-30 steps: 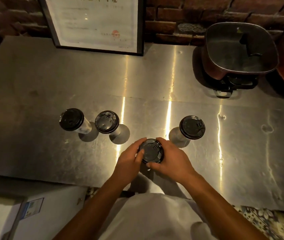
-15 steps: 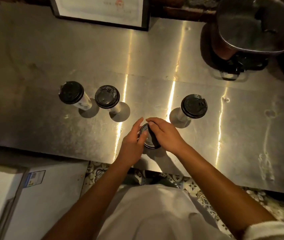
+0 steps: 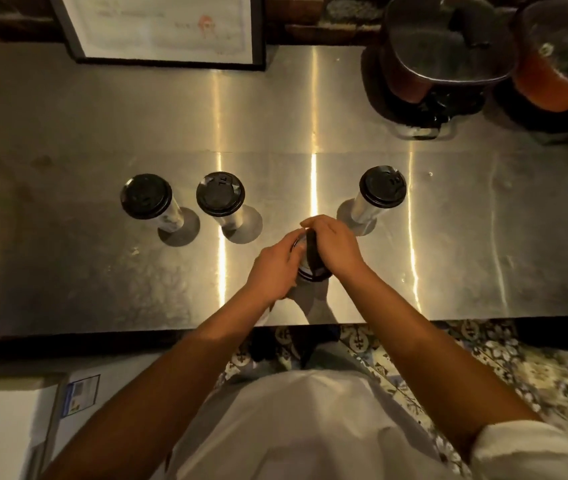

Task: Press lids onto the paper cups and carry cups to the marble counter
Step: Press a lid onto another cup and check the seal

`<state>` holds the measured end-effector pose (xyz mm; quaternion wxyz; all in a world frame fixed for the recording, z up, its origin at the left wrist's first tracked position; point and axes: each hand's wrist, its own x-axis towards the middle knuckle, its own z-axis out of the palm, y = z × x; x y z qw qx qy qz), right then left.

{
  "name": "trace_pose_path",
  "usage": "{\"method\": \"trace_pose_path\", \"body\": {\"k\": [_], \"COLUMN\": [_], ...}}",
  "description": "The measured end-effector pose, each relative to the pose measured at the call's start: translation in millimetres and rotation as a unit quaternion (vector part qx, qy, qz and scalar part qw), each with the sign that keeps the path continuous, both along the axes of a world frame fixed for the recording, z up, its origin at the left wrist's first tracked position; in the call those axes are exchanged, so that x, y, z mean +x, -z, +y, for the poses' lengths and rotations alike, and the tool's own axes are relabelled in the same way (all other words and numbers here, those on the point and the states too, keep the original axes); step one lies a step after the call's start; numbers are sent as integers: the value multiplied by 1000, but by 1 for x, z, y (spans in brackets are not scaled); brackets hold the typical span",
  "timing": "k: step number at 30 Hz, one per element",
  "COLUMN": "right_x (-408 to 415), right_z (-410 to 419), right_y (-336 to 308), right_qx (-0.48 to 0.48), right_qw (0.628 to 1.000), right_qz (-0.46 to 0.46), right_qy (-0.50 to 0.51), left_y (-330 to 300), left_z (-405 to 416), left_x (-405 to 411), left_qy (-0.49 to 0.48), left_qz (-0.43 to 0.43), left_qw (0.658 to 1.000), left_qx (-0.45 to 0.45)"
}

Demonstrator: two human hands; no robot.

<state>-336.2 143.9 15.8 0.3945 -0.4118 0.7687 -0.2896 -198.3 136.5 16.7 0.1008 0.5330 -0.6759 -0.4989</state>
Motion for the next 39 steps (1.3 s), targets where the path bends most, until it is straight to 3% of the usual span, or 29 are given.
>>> {"method": "trace_pose_path", "body": {"k": [4, 9, 16, 21, 32, 39], "right_x": [7, 6, -3, 14, 9, 7], "right_z": [6, 6, -9, 4, 2, 0], "right_y": [13, 17, 16, 21, 21, 12], "right_qx": [22, 38, 84, 41, 27, 65], "right_qw": [994, 984, 986, 975, 975, 972], "right_qz": [86, 171, 125, 210, 221, 227], "right_qy": [58, 24, -63, 54, 30, -2], "left_y": [0, 5, 13, 13, 14, 10], "left_z": [1, 6, 14, 14, 14, 14], "left_x": [0, -3, -4, -7, -9, -1], "left_qy": [4, -29, -92, -92, -85, -147], "left_qz": [29, 59, 88, 87, 94, 126], "left_qw": [1000, 996, 987, 988, 988, 969], "left_qx": [8, 58, 98, 88, 84, 156]}}
